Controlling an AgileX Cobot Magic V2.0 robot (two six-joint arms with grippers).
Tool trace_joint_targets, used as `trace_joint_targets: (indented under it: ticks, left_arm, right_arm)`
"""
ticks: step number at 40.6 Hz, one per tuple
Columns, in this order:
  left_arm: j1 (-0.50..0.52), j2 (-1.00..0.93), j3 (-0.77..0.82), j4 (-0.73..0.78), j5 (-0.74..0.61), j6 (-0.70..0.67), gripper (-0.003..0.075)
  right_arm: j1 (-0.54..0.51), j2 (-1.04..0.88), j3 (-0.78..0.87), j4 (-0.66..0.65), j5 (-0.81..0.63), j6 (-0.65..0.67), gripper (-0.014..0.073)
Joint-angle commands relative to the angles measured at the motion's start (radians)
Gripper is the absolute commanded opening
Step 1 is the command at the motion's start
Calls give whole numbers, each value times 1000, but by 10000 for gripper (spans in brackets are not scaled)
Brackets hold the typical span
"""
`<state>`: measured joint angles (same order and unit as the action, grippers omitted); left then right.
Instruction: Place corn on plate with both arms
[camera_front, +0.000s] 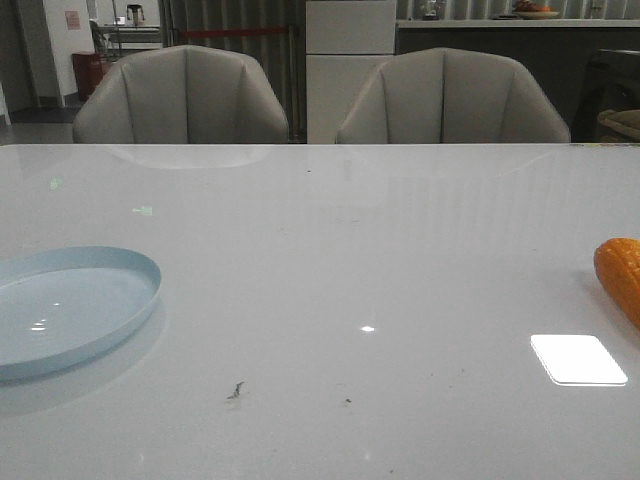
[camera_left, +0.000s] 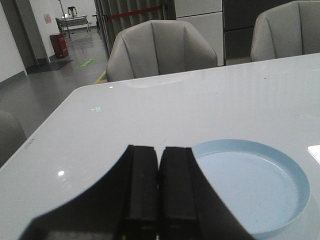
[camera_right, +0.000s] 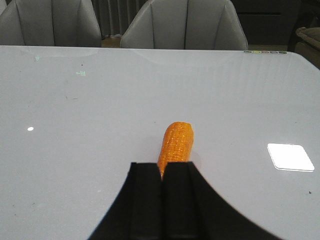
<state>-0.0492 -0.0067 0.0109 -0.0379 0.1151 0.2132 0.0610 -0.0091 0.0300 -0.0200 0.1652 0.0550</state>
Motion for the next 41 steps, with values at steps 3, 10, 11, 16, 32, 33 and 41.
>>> trace_joint_targets:
  ticks: [3, 10, 11, 16, 32, 33, 41]
  left_arm:
    - [-5, -5, 36, -9, -95, -2, 94]
    - [-5, -5, 36, -9, -95, -2, 94]
    - [-5, -5, 36, -9, -95, -2, 94]
    - [-5, -5, 36, -9, -95, -2, 94]
    - [-5, -5, 36, -31, -115, -2, 94]
    - [-5, -5, 36, -31, -134, -2, 94]
    - [-5, -5, 8, -55, -359, -2, 94]
  right_arm:
    - [-8, -26, -23, 1, -86, -3, 57]
    - [-8, -26, -23, 1, -86, -3, 57]
    - [-8, -26, -23, 1, -86, -3, 57]
    - [-8, -26, -23, 1, -86, -3, 57]
    - [-8, -26, -23, 1, -95, -3, 57]
    - [-8, -26, -23, 1, -101, -3, 57]
    - [-8, -26, -23, 1, -265, -3, 57]
